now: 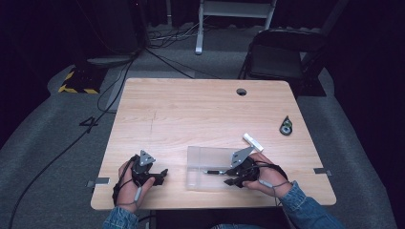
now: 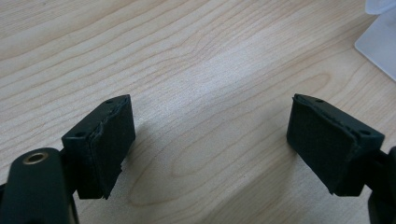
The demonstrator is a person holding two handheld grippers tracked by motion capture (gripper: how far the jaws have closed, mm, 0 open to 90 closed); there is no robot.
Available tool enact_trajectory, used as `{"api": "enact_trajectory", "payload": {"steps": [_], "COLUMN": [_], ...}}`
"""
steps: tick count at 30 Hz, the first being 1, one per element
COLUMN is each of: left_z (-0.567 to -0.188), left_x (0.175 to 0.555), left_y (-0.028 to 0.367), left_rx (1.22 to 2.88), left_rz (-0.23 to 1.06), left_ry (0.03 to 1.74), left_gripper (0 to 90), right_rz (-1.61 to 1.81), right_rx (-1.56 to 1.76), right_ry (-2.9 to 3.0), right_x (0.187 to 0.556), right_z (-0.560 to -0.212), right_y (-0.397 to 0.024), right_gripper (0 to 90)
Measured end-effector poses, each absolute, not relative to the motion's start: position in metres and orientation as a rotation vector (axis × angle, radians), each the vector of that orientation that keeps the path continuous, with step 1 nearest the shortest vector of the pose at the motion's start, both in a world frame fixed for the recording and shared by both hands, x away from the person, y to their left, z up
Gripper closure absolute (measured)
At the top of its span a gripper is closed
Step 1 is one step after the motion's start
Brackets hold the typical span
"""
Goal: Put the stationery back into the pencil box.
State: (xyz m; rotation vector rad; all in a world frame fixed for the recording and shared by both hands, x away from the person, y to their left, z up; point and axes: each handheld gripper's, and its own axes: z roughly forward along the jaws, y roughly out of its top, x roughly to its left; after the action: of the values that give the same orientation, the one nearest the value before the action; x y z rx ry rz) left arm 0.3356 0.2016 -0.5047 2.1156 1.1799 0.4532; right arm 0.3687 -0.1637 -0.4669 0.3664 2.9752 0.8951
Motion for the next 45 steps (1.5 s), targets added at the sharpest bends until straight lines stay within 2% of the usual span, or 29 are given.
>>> {"api": "enact_trajectory", "payload": {"steps": [11, 28, 40, 45], "left_z": [-0.505, -0.505, -0.505, -0.505], "left_x": [0.336, 0.333, 0.332, 0.335], "left_y": [0.202, 0.202, 0.203, 0.203], "left_rx": [2.114, 2.114, 2.109, 2.104], "left_rz": [0.452, 0.455, 0.451, 0.447], "left_ry": [1.181, 1.183, 1.188, 1.199], "left_gripper": [15.8, 15.8, 15.6, 15.0], "right_rz": [0.99, 1.172, 1.168, 1.167], "right_rx": [0.435, 0.706, 0.888, 0.978], "right_ry": [2.898, 2.653, 2.53, 2.468], "right_x": [0.373, 0.394, 0.412, 0.416], "right_z": [-0.449, -0.422, -0.417, -0.418], "right_y": [-0.176, -0.211, -0.242, -0.253], "right_gripper": [59.8, 43.1, 42.8, 38.8]}}
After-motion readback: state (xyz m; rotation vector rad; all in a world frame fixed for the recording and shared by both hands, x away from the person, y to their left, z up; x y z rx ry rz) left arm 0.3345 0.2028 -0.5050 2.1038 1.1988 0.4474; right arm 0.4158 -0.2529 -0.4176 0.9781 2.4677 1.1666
